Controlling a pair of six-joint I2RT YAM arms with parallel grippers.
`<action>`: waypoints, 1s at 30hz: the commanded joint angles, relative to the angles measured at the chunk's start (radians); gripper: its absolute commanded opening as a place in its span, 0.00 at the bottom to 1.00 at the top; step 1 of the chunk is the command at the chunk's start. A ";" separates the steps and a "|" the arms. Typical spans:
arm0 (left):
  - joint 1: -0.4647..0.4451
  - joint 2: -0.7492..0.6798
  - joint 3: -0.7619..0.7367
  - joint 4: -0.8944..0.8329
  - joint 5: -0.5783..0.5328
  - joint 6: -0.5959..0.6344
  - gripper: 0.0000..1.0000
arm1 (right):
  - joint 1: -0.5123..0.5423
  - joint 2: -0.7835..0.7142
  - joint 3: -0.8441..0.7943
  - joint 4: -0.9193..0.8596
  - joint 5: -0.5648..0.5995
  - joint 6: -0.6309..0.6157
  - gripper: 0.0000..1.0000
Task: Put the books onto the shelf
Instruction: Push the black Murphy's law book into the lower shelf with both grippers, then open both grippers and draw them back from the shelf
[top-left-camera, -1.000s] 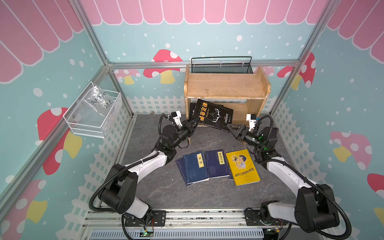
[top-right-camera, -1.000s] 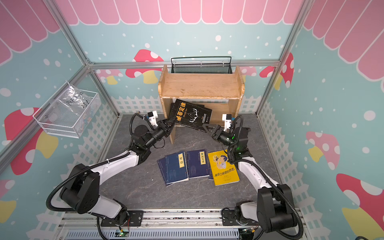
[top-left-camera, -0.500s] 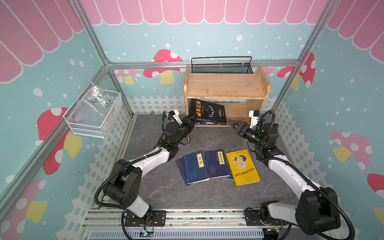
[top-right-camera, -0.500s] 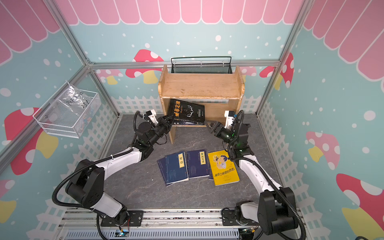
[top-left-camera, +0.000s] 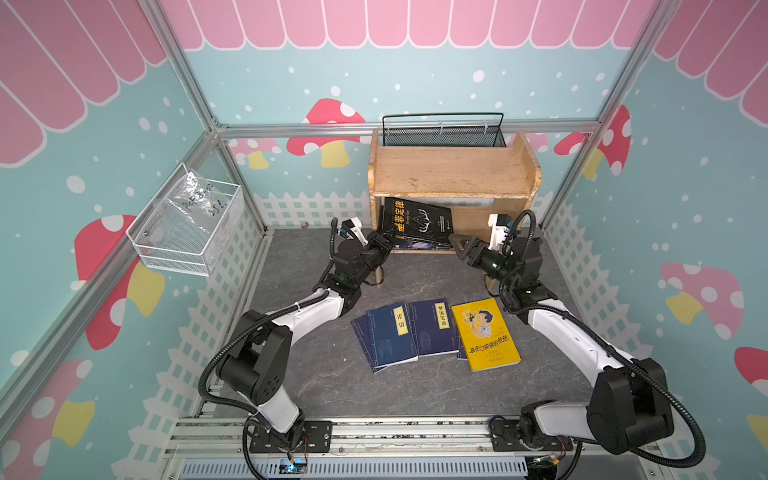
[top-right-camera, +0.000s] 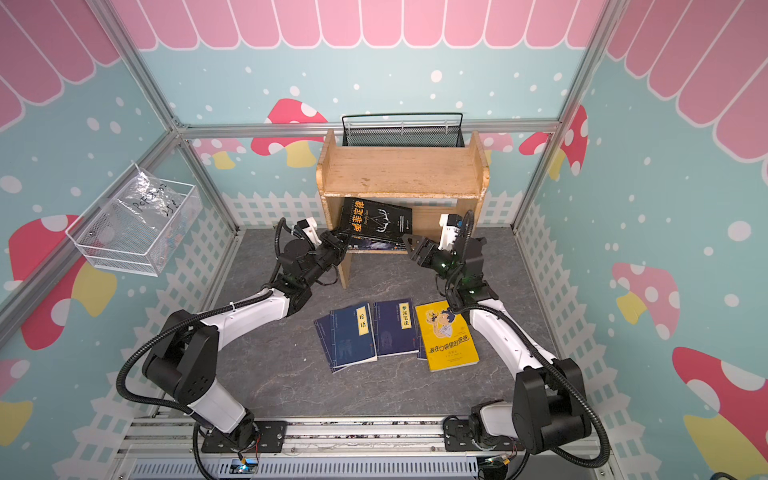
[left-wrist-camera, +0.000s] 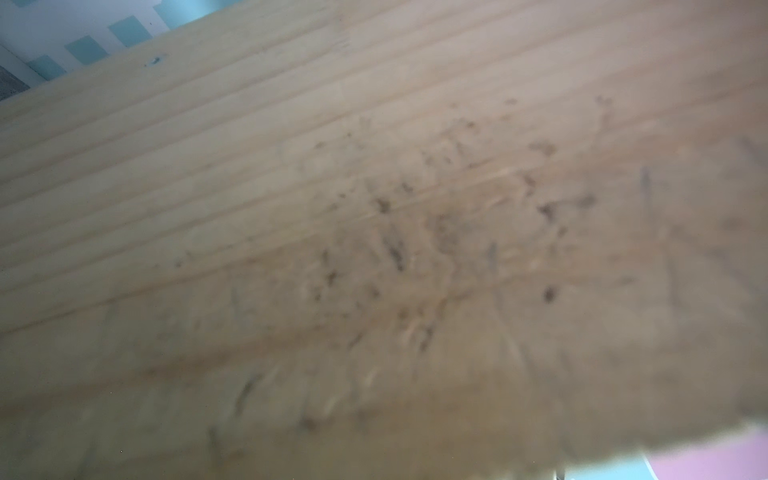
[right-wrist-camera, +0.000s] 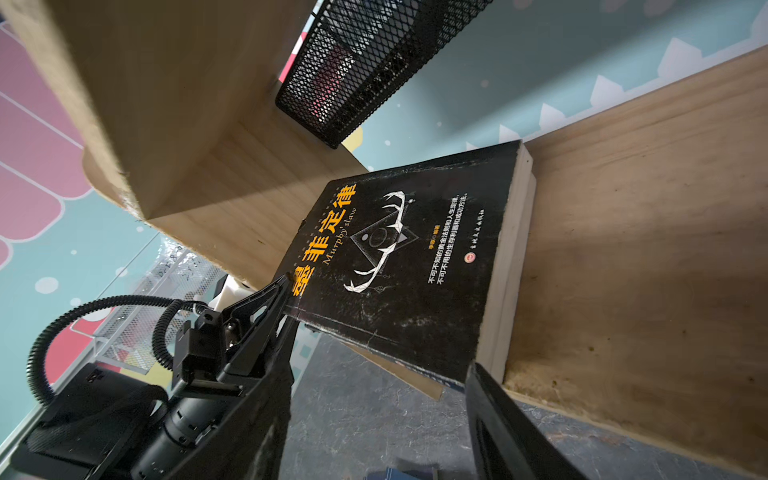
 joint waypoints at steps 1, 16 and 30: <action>-0.003 -0.007 0.040 0.064 -0.019 0.006 0.00 | 0.020 0.034 0.029 0.002 0.062 -0.043 0.67; 0.004 -0.014 0.023 0.033 -0.038 0.012 0.00 | 0.062 0.106 0.080 -0.004 0.145 -0.077 0.62; 0.004 0.004 0.034 0.001 -0.023 0.004 0.01 | 0.082 0.161 0.129 -0.021 0.151 -0.082 0.58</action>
